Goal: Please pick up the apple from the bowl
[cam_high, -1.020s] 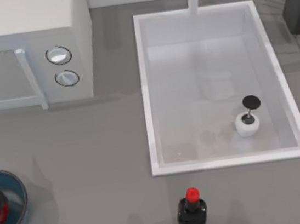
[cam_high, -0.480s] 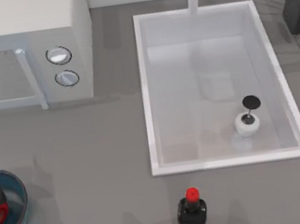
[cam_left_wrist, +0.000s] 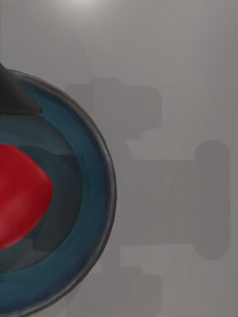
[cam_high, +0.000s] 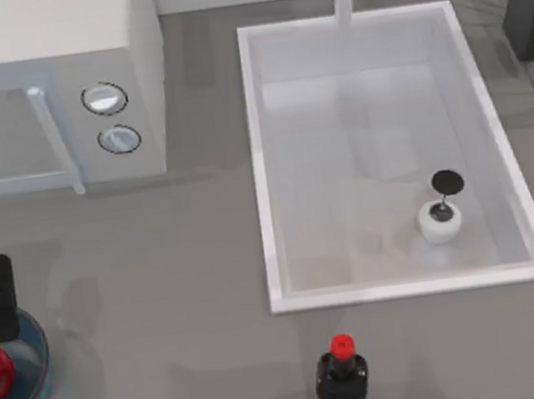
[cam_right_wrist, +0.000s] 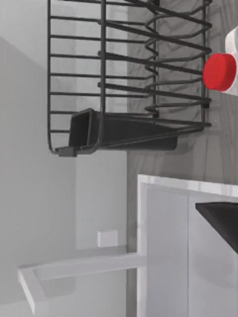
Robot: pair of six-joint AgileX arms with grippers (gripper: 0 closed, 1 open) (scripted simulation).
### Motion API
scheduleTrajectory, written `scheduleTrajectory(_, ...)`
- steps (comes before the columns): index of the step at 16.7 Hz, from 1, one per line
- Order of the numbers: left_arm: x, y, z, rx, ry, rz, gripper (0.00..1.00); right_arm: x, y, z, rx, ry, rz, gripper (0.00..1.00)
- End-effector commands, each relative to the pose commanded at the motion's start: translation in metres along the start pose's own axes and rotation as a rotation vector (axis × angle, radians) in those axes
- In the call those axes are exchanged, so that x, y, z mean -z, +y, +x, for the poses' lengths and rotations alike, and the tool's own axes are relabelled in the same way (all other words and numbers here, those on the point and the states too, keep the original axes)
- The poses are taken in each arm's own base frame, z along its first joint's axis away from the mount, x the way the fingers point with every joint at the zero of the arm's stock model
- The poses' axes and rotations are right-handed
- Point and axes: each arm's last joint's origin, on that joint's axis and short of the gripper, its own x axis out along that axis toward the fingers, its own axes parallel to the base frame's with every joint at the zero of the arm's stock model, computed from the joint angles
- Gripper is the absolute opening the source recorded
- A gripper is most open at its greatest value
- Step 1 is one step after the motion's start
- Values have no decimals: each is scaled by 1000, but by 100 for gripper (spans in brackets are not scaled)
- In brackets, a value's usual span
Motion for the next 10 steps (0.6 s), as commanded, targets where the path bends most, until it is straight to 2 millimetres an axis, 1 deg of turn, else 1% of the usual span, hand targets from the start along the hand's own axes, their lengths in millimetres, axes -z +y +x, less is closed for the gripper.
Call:
scheduleTrajectory(3, -27, -1, 23, -1, 269, 2, 100, 0, 0, 0, 0, 0, 0, 100)
scheduleTrajectory(5, -40, -2, 40, -4, 418, 4, 100, 0, 0, 0, 0, 0, 0, 100)
scheduleTrajectory(8, -52, -4, 58, -7, 568, 6, 100, 0, 0, 0, 0, 0, 0, 100)
scheduleTrajectory(10, -55, -4, 64, -8, 614, 7, 100, 0, 0, 0, 0, 0, 0, 100)
